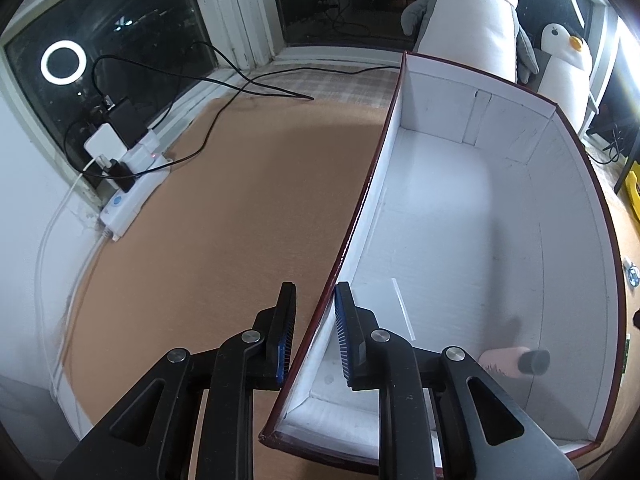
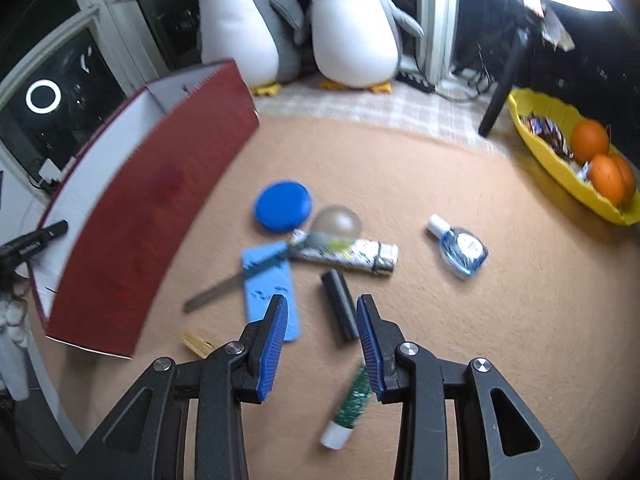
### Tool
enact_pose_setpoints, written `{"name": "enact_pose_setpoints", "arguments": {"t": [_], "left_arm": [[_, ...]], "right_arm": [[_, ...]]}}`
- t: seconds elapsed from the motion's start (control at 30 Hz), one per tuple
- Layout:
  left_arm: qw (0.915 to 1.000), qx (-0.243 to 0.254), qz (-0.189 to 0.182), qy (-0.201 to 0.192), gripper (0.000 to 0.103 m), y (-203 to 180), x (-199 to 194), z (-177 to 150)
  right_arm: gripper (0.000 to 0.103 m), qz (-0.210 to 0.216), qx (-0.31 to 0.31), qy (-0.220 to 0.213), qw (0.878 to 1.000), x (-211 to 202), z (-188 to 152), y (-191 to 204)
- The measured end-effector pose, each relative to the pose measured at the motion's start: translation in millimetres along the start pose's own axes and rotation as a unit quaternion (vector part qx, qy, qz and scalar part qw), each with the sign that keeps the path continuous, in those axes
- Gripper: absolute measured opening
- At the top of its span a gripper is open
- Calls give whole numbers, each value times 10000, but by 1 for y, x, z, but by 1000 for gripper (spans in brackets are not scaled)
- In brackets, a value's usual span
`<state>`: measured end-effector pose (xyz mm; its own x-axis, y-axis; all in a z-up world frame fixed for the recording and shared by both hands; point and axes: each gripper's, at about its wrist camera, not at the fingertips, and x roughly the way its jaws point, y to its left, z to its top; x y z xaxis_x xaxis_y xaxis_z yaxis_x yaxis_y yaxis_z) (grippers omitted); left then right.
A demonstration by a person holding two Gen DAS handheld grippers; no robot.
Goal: Organize rigid objects
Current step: 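Grasp the black tube with the right gripper, then carry the black tube over the box and release it with the right gripper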
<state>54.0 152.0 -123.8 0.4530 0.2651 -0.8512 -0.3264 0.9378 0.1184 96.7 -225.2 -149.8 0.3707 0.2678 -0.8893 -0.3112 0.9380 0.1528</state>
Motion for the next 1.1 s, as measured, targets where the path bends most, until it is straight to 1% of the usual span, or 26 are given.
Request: {"name": "enact_pose_setpoints", "arguments": {"t": [0.07, 0.23, 0.5, 0.57, 0.6, 0.7, 0.73, 0.9, 1.1], "left_arm": [[10000, 9, 21, 24, 19, -1, 2, 1], [9999, 24, 64, 79, 19, -2, 4, 2], [9998, 33, 104, 136, 20, -3, 8, 2], [9999, 34, 102, 134, 20, -2, 8, 2], [9998, 39, 102, 136, 20, -2, 8, 2], [9999, 26, 92, 137, 20, -2, 8, 2], [9999, 24, 90, 136, 20, -2, 8, 2], [9999, -19, 49, 123, 20, -1, 8, 2], [9999, -67, -50, 96, 20, 3, 6, 0]], "right_arm": [[33, -7, -3, 104, 9999, 9, -1, -5], [33, -25, -58, 201, 9998, 21, 1, -8], [32, -53, -266, 350, 9990, 37, 8, -1], [30, -74, -308, 379, 9988, 41, 10, -1], [28, -89, -320, 378, 9987, 41, 10, 0], [16, -76, -320, 403, 9986, 40, 9, 0], [15, -84, -320, 404, 9986, 40, 9, -1], [15, -93, -277, 382, 9988, 36, 7, -1], [15, -132, -302, 96, 9994, 10, 11, 7]]}}
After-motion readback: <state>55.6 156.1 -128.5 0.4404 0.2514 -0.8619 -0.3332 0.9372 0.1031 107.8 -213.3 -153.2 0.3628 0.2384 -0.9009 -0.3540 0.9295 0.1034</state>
